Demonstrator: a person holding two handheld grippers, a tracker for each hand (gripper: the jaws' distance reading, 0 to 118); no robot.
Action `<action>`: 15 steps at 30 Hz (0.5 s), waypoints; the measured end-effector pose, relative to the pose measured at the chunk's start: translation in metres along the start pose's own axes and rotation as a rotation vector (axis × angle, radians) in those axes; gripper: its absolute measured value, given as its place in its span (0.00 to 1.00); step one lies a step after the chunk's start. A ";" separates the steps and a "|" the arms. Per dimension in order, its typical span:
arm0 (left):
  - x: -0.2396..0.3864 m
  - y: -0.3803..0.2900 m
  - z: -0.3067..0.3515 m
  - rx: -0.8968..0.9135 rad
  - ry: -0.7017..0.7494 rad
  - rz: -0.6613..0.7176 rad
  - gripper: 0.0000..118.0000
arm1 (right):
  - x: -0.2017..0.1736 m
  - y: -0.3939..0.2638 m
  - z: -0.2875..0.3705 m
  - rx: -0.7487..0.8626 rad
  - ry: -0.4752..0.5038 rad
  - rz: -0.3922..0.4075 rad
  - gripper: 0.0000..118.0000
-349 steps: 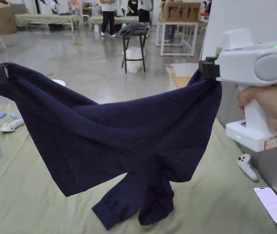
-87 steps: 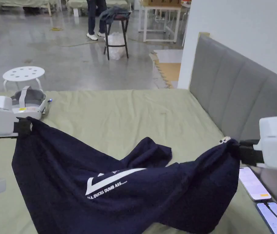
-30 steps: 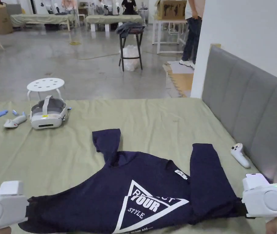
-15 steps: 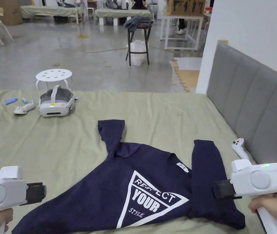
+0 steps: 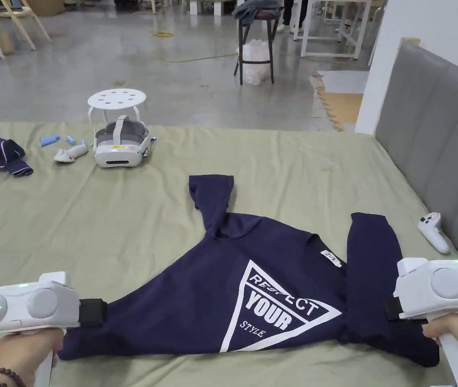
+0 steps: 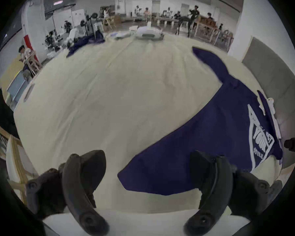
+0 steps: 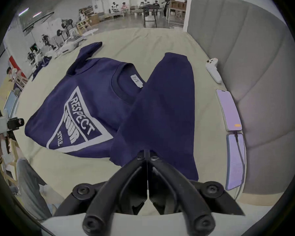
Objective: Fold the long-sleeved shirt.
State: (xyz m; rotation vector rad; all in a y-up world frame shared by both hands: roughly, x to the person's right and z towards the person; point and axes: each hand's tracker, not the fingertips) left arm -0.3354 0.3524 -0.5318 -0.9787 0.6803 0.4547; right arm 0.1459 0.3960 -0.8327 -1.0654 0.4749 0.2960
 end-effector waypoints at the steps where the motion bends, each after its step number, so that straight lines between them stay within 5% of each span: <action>1: 0.002 -0.003 -0.008 -0.034 0.010 0.012 0.81 | 0.003 0.008 -0.014 -0.026 0.017 0.009 0.00; 5: 0.004 -0.027 -0.040 -0.063 -0.021 -0.098 0.50 | -0.009 0.025 -0.022 -0.016 0.025 0.033 0.00; 6: 0.008 -0.024 -0.035 -0.003 0.059 -0.123 0.25 | -0.013 0.031 -0.025 -0.017 0.028 0.043 0.00; 7: 0.000 -0.007 -0.055 -0.090 -0.096 -0.124 0.07 | -0.019 0.039 -0.027 -0.015 0.033 0.062 0.00; 8: 0.000 -0.001 -0.057 -0.091 -0.167 -0.099 0.07 | -0.025 0.053 -0.031 -0.018 0.037 0.082 0.00; 11: 0.032 0.000 -0.011 0.093 -0.025 -0.239 0.07 | -0.047 0.101 -0.044 0.004 0.049 0.185 0.00; 12: 0.041 -0.003 0.005 0.107 -0.029 -0.233 0.08 | -0.058 0.123 -0.048 0.028 0.049 0.221 0.07; 13: 0.045 -0.005 0.014 0.113 -0.056 -0.211 0.08 | -0.071 0.146 -0.051 0.055 0.058 0.263 0.30; 15: 0.036 0.015 0.012 0.068 -0.148 -0.143 0.08 | -0.093 0.191 -0.068 0.081 0.092 0.322 0.37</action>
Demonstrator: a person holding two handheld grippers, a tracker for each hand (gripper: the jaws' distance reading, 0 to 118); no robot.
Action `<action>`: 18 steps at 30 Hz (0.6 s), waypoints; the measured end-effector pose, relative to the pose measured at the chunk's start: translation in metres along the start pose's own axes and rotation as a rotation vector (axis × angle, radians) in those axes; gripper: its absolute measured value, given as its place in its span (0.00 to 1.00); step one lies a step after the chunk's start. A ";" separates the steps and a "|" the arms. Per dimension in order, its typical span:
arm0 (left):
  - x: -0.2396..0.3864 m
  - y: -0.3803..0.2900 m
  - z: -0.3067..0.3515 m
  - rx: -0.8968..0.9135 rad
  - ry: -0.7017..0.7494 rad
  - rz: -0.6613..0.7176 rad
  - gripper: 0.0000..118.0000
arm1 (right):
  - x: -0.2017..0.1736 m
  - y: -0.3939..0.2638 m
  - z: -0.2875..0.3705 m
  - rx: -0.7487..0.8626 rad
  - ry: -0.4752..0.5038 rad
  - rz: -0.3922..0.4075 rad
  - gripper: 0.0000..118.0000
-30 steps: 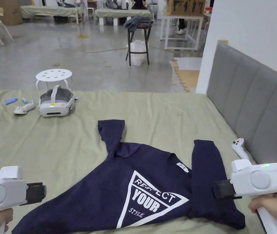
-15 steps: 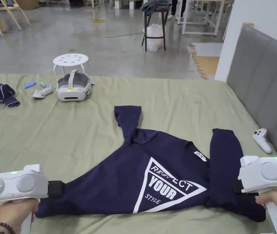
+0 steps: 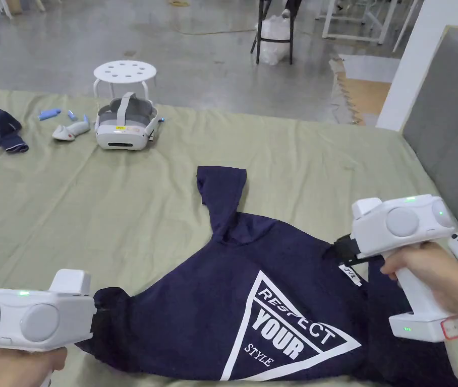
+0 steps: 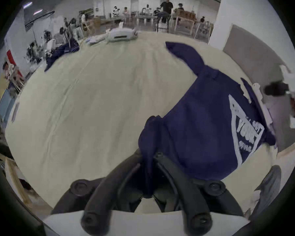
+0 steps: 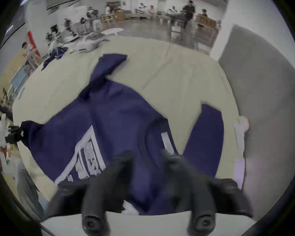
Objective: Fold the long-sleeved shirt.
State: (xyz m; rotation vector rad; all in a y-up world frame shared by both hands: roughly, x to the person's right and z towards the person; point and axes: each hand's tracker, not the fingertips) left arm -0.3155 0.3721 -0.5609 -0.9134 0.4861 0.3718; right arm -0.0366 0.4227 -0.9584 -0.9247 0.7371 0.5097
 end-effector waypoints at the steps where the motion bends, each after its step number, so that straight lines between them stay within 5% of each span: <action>1: 0.000 0.001 0.001 -0.001 -0.004 0.000 0.08 | -0.003 0.025 -0.017 -0.007 0.022 0.042 0.56; 3: 0.003 -0.005 0.004 0.000 -0.013 0.004 0.08 | -0.016 0.068 -0.055 -0.019 0.057 0.123 0.69; 9: -0.026 -0.003 -0.016 -0.023 -0.040 0.110 0.08 | -0.062 0.131 -0.155 -0.139 0.090 0.309 0.70; 14: -0.032 -0.005 -0.014 -0.029 -0.042 0.141 0.08 | -0.079 0.130 -0.214 -0.268 0.082 0.354 0.69; 15: -0.032 -0.004 -0.014 -0.029 -0.038 0.141 0.08 | -0.080 0.126 -0.215 -0.282 0.094 0.313 0.69; 16: -0.029 -0.006 -0.012 -0.023 -0.030 0.137 0.08 | -0.077 0.132 -0.207 -0.287 0.087 0.223 0.59; 18: -0.027 -0.001 -0.013 -0.020 0.007 0.101 0.08 | -0.073 0.131 -0.194 -0.333 0.152 0.119 0.17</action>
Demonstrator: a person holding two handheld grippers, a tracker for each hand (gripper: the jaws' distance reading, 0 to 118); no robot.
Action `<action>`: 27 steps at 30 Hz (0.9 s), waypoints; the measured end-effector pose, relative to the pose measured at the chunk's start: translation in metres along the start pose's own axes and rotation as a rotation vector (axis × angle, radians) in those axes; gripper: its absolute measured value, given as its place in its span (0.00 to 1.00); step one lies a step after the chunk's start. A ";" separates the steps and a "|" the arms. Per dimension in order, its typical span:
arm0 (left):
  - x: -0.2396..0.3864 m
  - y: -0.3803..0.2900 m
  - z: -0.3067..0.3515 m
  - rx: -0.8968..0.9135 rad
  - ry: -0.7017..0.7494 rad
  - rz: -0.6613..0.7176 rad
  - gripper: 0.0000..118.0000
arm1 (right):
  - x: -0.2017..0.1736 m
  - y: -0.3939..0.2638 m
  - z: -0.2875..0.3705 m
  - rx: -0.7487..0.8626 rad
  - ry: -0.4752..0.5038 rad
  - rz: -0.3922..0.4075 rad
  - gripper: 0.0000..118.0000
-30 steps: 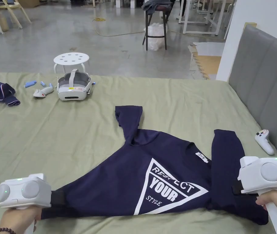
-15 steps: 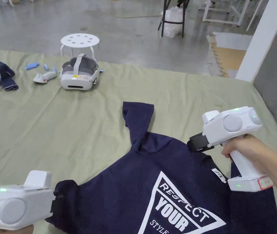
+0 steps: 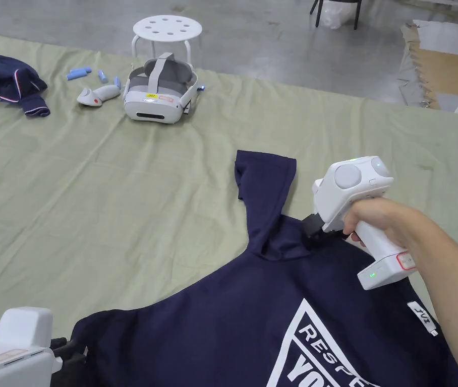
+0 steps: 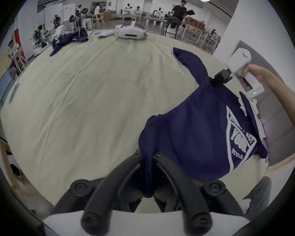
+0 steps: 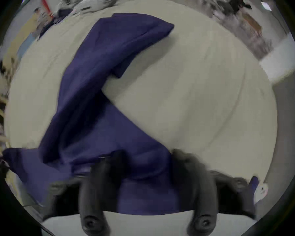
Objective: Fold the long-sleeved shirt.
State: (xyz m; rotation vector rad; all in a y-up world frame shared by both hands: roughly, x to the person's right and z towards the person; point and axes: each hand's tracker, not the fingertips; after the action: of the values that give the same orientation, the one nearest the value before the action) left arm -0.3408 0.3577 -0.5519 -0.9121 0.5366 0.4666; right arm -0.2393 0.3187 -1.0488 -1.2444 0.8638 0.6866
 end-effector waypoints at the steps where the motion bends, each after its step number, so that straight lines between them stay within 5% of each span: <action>1: 0.001 0.005 -0.003 0.002 0.020 -0.039 0.08 | -0.004 -0.006 0.003 -0.005 -0.025 0.053 0.03; 4: 0.008 0.036 0.000 0.042 0.033 -0.109 0.08 | -0.006 -0.027 0.027 0.015 -0.109 0.103 0.03; 7: 0.020 0.095 0.014 0.187 0.061 -0.222 0.08 | 0.026 -0.050 0.101 0.155 -0.091 -0.037 0.04; 15: 0.104 0.319 0.099 0.473 -0.046 -0.288 0.08 | 0.138 -0.077 0.376 0.539 -0.234 -0.152 0.04; 21: 0.191 0.477 0.215 0.723 -0.060 -0.315 0.08 | 0.141 -0.062 0.563 0.807 -0.472 -0.187 0.04; 27: 0.247 0.532 0.284 0.824 -0.033 -0.230 0.08 | 0.135 -0.040 0.654 0.964 -0.693 -0.234 0.04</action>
State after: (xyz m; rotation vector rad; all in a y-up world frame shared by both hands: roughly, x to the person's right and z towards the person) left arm -0.3957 0.9146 -0.8860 -0.1670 0.5213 0.0265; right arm -0.0186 0.9496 -1.0821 -0.1864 0.3516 0.3708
